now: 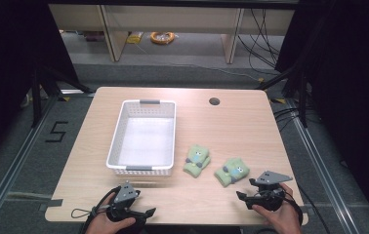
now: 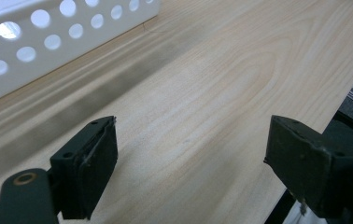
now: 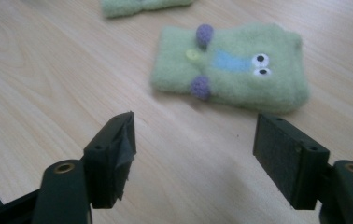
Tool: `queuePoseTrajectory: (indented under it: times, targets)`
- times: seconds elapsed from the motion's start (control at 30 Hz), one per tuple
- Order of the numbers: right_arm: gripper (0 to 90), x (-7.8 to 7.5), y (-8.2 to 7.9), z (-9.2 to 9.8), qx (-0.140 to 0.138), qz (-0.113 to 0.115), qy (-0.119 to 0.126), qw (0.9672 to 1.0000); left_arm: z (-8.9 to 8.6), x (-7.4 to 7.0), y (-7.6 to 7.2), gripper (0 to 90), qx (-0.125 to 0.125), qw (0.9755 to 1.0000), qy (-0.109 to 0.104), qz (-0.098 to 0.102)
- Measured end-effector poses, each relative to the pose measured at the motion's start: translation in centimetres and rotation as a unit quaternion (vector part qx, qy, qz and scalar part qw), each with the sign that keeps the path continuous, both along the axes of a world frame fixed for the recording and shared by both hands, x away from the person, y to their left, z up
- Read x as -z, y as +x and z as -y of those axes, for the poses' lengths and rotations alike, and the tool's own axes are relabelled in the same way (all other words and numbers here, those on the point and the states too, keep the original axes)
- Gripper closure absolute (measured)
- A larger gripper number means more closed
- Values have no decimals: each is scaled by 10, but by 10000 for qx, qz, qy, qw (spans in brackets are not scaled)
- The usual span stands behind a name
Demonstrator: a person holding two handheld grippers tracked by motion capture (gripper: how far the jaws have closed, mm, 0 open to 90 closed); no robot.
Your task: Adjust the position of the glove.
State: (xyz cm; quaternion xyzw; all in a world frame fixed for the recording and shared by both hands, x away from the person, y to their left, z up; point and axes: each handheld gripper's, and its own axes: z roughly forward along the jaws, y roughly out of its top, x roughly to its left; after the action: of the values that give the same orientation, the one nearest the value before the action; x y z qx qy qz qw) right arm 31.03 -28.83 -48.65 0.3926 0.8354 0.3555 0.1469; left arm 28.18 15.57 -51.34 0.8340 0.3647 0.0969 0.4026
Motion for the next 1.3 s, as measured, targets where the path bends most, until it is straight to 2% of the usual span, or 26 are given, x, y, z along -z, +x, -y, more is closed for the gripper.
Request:
queuePoseTrajectory:
  times: [0.07,0.1,0.13,0.17,0.2,0.3,0.37,0.4,0.43,0.53,0.57,0.6,0.67,0.73,0.77,0.83,0.87,0.93,0.97,1.03,1.07,1.1,1.17,1.2,1.27,1.3]
  targets:
    - [329,1,0,-1,-13,22,10,10000,0,0,0,164,-1,10000,-19,-1]
    - [336,0,-1,-2,57,-114,23,9999,0,0,0,164,37,10000,-3,-2]
    - [343,-1,-1,-2,37,-131,9,9999,1,0,-1,164,-39,9999,-71,-58]
    - [344,0,1,-1,-75,30,-26,10000,0,-1,0,164,8,10000,23,15]
    - [346,1,1,-1,-103,65,-22,9999,1,-1,-1,164,12,10000,-44,9]
    - [357,-1,1,-2,-81,-7,55,10000,4,-2,-2,177,24,9999,-150,-51]
    - [363,-2,0,-4,-65,-64,112,9999,8,-4,-3,186,67,9998,-173,15]
    - [365,-1,2,-3,-171,48,16,9998,10,-5,-4,194,95,9996,-255,-22]
    - [368,-2,2,-4,-144,-9,47,9999,13,-7,-4,201,154,9994,-295,53]
    - [387,-4,6,-5,-243,111,0,9996,23,-9,-5,221,152,9989,-412,140]
    - [401,-5,6,-7,-165,55,64,9998,26,-10,-6,227,161,9985,-504,163]
    - [407,-7,9,-7,-284,72,-8,9996,28,-12,-4,231,265,9985,-449,168]
    - [407,-10,11,-9,-271,97,-32,9996,35,-14,-3,250,239,9980,-546,195]
    - [417,-14,16,-10,-302,190,-41,9994,40,-16,-1,262,229,9981,-520,231]
    - [426,-17,19,-11,-319,148,-37,9994,42,-18,1,274,292,9981,-472,256]
    - [440,-22,26,-13,-347,238,-51,9991,49,-20,6,306,283,9983,-452,248]
    - [453,-24,30,-16,-373,188,-19,9991,53,-21,9,330,380,9979,-385,346]
    - [458,-28,40,-21,-442,177,-48,9989,57,-22,11,379,421,9980,-317,337]
    - [470,-31,46,-26,-459,126,-42,9989,67,-24,15,384,390,9982,-299,358]
    - [482,-33,49,-29,-459,81,-28,9989,71,-25,18,414,446,9979,-227,413]
    - [510,-37,66,-34,-632,200,-85,9978,82,-28,23,418,566,9971,-94,499]
    - [522,-38,70,-36,-617,146,-87,9980,87,-30,26,420,635,9965,-26,547]
    - [540,-40,82,-43,-665,78,-79,9977,99,-31,31,431,585,9966,-11,572]
    - [549,-38,89,-47,-738,183,-78,9971,104,-30,35,434,612,9962,25,620]
    - [570,-40,101,-52,-841,-11,-98,9964,113,-28,42,442,594,9968,-76,531]
    - [578,-36,106,-57,-774,41,31,9970,117,-28,46,445,592,9966,-43,577]
